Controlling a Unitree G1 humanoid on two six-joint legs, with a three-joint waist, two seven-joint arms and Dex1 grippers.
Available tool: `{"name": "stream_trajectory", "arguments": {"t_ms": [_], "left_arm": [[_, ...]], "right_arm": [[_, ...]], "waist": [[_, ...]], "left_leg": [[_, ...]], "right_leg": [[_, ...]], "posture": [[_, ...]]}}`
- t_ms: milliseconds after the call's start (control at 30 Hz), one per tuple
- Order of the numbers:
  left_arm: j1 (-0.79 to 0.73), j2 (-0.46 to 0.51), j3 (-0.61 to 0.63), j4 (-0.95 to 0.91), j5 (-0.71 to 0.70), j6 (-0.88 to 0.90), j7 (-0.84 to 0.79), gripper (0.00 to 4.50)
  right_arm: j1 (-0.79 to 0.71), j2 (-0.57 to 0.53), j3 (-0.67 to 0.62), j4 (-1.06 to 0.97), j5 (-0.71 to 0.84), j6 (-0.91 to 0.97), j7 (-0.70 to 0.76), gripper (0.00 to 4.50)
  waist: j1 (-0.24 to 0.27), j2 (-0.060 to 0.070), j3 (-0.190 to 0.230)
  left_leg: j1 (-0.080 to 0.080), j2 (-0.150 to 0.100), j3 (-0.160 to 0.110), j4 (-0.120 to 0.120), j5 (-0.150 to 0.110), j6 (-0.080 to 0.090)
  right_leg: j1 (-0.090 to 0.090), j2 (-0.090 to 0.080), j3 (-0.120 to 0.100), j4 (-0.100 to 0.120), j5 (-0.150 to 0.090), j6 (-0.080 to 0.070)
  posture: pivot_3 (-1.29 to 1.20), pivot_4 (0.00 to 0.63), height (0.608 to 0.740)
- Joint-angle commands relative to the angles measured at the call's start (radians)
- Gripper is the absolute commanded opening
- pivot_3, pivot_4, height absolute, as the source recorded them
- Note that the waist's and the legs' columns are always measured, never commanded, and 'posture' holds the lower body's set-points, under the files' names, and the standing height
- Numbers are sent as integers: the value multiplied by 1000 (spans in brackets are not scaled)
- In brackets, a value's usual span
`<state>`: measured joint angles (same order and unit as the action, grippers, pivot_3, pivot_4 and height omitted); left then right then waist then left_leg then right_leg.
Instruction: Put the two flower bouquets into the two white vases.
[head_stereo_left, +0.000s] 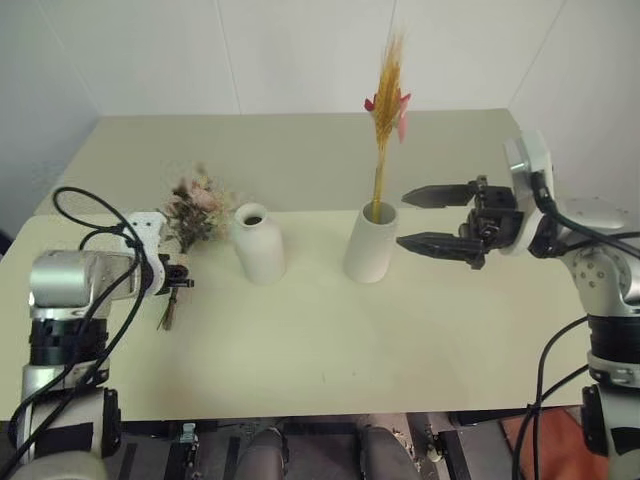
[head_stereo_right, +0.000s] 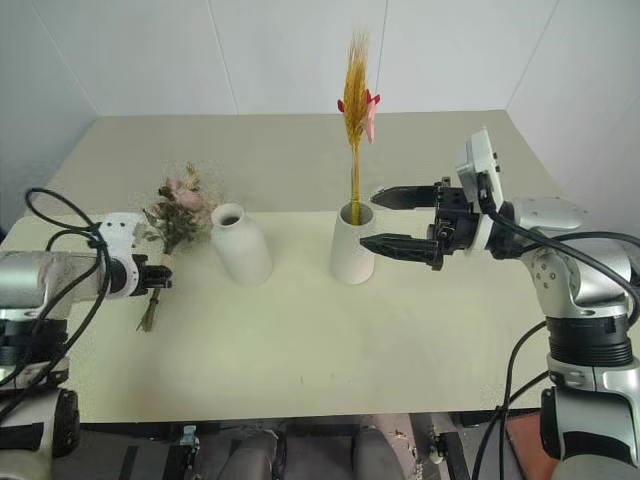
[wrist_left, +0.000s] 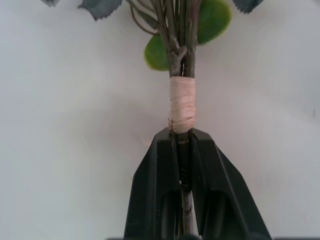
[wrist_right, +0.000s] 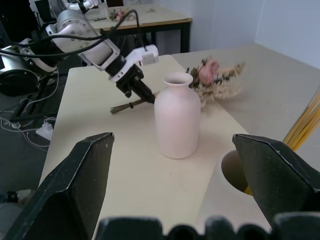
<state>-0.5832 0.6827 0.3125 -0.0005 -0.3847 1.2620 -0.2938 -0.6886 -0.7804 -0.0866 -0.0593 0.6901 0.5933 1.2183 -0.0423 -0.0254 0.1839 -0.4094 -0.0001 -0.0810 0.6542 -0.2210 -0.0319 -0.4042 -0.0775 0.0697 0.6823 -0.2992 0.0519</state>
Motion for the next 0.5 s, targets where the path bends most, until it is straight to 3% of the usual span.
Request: {"name": "stream_trajectory", "arguments": {"t_ms": [33,233,500], "left_arm": [[42,-18,168,-158,-3,-338,-24,88],[-75,-64,249,-189,-143,-430,-66,88],[-239,-157,178,-206,-390,-440,-195,88]], "right_arm": [[4,-16,-47,-33,24,2,0,4500],[12,-20,-55,-33,17,-4,-1,4500],[33,-14,-65,-55,14,-11,-25,4500]], "waist": [[3,0,0],[25,-1,0],[29,-1,0]], "left_leg": [[0,0,0,0,0,0],[0,-1,0,2,0,0],[-4,-1,0,6,0,0]], "right_leg": [[0,0,0,0,0,0],[1,-1,0,-1,1,1],[2,-1,-1,-2,2,3]], "posture": [[0,150,740],[0,150,740],[0,150,740]]}}
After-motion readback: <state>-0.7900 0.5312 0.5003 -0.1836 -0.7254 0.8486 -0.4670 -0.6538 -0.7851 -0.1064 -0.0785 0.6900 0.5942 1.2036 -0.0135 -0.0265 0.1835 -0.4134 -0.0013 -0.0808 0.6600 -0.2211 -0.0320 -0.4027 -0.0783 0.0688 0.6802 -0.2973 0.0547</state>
